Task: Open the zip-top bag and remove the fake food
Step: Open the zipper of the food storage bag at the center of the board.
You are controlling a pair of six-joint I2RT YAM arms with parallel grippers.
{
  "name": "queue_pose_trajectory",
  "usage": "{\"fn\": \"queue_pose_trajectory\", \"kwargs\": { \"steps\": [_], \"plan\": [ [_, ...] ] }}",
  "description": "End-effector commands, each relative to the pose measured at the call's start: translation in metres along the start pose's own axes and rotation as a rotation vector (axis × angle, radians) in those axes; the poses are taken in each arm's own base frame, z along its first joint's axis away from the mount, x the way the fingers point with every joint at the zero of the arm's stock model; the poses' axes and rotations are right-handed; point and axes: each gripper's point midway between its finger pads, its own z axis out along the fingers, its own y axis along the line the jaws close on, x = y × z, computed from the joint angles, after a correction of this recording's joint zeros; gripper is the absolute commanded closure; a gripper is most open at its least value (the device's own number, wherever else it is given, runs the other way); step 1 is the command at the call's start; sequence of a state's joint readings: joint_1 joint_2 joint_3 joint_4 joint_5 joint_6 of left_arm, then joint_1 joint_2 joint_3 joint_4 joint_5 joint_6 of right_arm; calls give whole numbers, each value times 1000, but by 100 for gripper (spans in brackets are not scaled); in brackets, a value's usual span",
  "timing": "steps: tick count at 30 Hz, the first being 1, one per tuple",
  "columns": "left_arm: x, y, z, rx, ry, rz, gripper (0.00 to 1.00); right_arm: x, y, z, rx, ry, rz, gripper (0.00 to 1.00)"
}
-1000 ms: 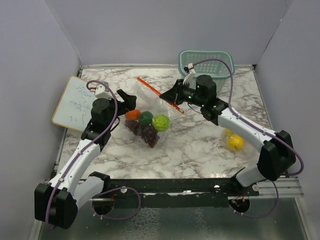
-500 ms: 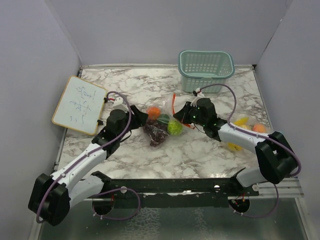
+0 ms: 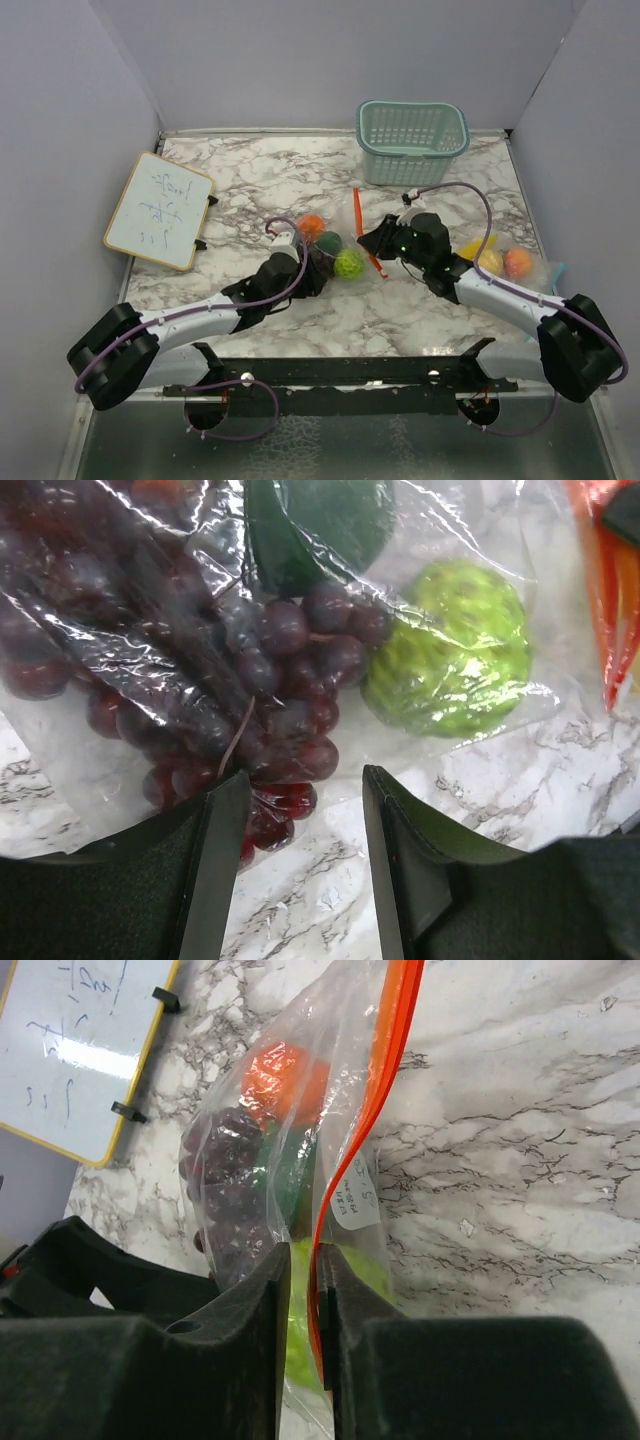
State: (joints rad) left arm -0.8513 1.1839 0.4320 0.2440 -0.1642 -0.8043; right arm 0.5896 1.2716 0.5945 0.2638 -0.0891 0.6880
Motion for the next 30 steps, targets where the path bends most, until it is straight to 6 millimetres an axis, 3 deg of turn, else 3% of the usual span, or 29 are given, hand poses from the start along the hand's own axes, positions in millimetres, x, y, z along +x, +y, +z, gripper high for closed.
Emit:
{"fn": "queue_pose_trajectory", "kwargs": {
  "steps": [1,4,11,18,24,30],
  "plan": [
    [-9,25,1,-95,-58,29,47,-17,4,-14,-7,-76,-48,77],
    [-6,44,6,-142,-30,23,47,-21,1,-25,8,-106,-65,65],
    [-7,72,12,-174,-9,-29,46,-25,-33,-40,174,-164,-88,58],
    [-8,77,11,-179,1,-17,46,-10,-59,-24,218,-117,-50,53],
    [-5,79,8,-176,14,-11,46,-2,-49,-1,121,-61,-58,52],
    [-5,83,7,-192,14,-14,48,-10,-40,7,77,-80,-75,51]
  ]
}}
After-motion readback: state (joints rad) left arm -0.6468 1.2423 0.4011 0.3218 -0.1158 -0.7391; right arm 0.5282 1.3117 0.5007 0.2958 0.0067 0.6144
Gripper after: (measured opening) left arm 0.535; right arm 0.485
